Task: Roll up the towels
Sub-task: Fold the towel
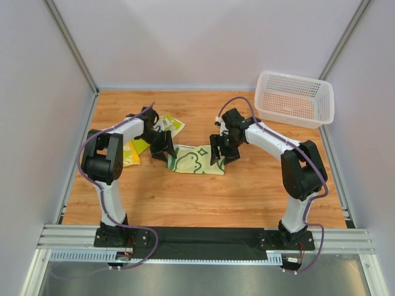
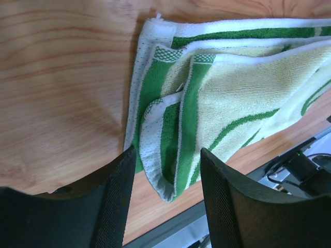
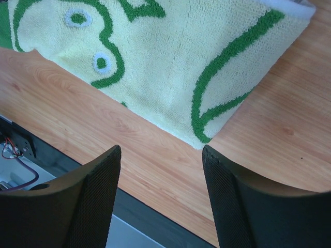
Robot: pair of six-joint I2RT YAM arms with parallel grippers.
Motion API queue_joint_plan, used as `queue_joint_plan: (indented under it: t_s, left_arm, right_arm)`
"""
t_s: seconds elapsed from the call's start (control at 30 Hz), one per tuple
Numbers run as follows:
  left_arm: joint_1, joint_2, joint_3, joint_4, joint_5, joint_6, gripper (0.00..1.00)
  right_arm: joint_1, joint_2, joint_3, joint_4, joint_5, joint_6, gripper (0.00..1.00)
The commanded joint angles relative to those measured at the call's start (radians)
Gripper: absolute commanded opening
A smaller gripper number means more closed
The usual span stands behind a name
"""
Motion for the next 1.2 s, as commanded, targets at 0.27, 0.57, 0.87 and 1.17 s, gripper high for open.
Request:
queue_joint_plan:
  t_s: [0.27,0.57,0.87,1.17]
  left_arm:
    - [-0.005,-0.015,0.053,-0.015,-0.020,0.034,0.59]
    - [-0.012,0.007,0.063,0.003,0.001,0.035,0.59]
    - [-0.029,0.030,0.095,-0.012,0.008,0.040,0.59]
    - [-0.035,0.044,0.103,-0.017,-0.009,0.052,0.58]
  right_arm:
    - [0.002,-0.004,0.026,0.011,0.004,-0.010,0.65]
    - [0.002,0.007,0.022,0.006,0.009,-0.012,0.64]
    - [0.002,0.008,0.014,0.009,0.012,-0.007,0.64]
    - [0.002,0.008,0.005,0.014,0.012,-0.004,0.64]
